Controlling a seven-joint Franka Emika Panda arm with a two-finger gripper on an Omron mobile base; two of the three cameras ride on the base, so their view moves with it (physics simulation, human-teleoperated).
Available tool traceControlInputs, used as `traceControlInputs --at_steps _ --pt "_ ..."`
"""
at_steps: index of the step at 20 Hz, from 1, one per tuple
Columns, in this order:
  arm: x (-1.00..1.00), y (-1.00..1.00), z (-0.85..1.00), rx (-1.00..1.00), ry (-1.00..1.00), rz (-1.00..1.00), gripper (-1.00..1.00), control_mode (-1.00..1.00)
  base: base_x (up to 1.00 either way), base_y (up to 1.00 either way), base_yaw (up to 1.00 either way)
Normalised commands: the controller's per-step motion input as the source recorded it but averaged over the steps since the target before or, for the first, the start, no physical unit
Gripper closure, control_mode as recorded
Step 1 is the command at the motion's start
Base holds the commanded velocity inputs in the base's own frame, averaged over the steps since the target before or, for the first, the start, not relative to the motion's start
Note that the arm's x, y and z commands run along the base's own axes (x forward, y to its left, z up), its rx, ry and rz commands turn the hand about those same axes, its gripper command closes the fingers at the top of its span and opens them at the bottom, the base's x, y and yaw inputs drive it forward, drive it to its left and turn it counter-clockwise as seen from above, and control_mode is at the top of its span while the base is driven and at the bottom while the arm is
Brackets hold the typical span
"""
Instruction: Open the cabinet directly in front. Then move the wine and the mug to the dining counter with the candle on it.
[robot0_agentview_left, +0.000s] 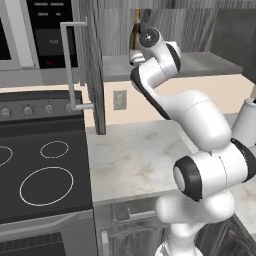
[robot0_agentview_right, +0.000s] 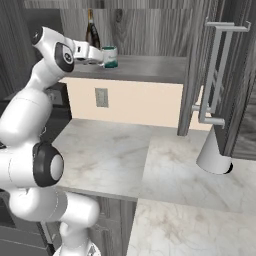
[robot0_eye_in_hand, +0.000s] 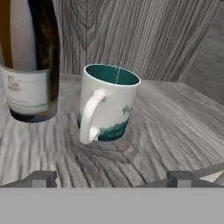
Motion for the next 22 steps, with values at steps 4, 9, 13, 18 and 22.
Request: traceControlInputs --at_steps 4,9,13,18,22 --pt "0.36 0.00 0.09 0.00 0.04 0.00 -1.00 -1.00 0.00 0.00 0.00" --pt "0.35 0.00 0.00 0.00 0.01 0.00 -1.00 -1.00 0.00 0.00 0.00" --pt "0.28 0.00 0.00 0.00 0.00 0.00 -1.00 -1.00 0.00 0.00 0.00" --pt "0.18 0.00 0.00 0.00 0.00 0.00 -1.00 -1.00 0.00 0.00 0.00" --pt "0.21 0.00 0.00 0.00 0.00 0.00 -1.00 -1.00 0.00 0.00 0.00"
